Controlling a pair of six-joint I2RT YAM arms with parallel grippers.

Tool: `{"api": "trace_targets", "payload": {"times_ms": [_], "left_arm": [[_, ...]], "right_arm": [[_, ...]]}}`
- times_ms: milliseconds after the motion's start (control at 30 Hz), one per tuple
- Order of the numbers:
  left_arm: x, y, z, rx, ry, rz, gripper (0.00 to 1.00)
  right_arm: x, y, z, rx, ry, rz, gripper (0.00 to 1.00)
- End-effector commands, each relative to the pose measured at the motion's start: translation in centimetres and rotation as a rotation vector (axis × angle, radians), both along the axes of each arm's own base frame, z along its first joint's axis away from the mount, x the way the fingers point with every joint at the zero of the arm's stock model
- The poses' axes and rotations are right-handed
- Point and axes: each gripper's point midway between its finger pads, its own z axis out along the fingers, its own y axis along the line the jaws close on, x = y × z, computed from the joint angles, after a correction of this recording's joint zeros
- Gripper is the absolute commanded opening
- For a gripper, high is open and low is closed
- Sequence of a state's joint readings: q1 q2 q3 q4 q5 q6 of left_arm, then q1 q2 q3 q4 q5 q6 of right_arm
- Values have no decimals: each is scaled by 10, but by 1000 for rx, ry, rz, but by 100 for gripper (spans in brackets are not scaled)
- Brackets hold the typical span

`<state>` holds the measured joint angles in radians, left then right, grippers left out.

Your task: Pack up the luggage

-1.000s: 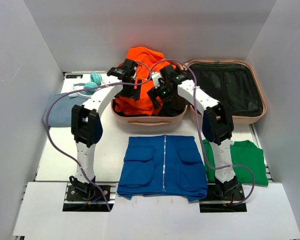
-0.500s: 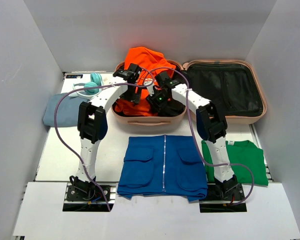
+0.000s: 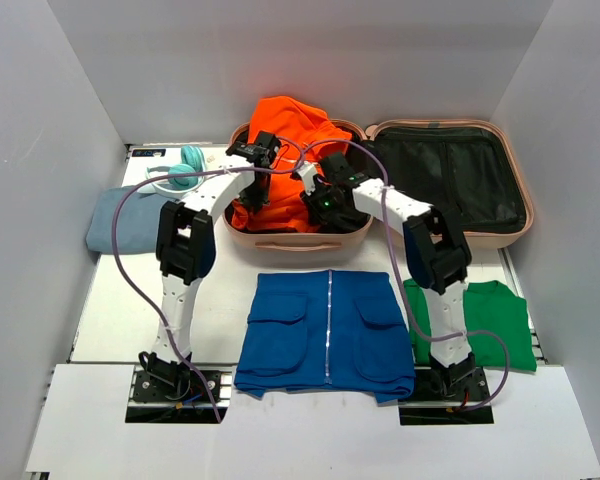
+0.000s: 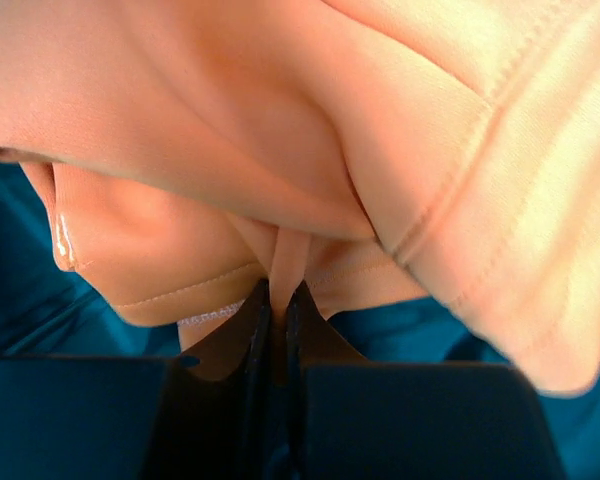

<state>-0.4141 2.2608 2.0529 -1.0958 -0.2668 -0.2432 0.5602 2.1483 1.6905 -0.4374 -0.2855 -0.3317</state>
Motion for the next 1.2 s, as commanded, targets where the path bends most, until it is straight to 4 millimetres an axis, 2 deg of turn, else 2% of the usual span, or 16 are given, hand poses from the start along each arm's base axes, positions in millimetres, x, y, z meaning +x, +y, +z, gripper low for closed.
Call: {"api": "trace_targets", "payload": {"times_ms": [0,200,267,333,367,400,467,567,633,667,733,900,967,1033,1133,1167], "left_arm": [[-4,-6,71,-128,-120,84,0],[-41,-20,95,-266,-63,168,0],[-56,-22,82,-262,-23,197,0],[-67,-20,92,-267,-47,238,0],[-80,-17,76,-247,-4,251,0],[-83,-17,90,-277,-52,258,0],[-92,-21,88,-289,-76,262,0],[-104,-22,70,-273,-81,269,0],[-108,-22,58,-274,-77,260,19],[-108,-24,53,-270,-72,255,47],[-106,-24,44,-253,-62,255,69],[-86,-27,29,-197,-60,246,69],[-82,-28,27,-178,-39,237,67],[-71,-37,33,-192,-35,230,66],[-71,-42,60,-212,-52,191,68],[-70,-43,67,-222,-67,180,77]], "right_arm": [[-6,-9,49,70,-22,-75,0],[-26,-25,73,119,20,-143,0],[-27,-31,76,122,17,-151,0],[-34,-35,71,109,31,-156,0],[-39,-41,68,100,51,-160,0],[-40,-43,66,99,56,-159,0],[-44,-46,64,96,73,-160,0],[-47,-50,60,88,69,-155,0],[-46,-58,49,51,63,-189,0],[-44,-60,46,44,56,-194,0],[-38,-68,37,0,48,-234,0],[-20,-70,30,-25,16,-264,0],[-13,-67,32,-14,17,-263,7],[-21,-66,33,-27,55,-250,25],[-15,-58,76,17,11,-221,57],[-10,-56,91,35,-14,-224,67]]}}
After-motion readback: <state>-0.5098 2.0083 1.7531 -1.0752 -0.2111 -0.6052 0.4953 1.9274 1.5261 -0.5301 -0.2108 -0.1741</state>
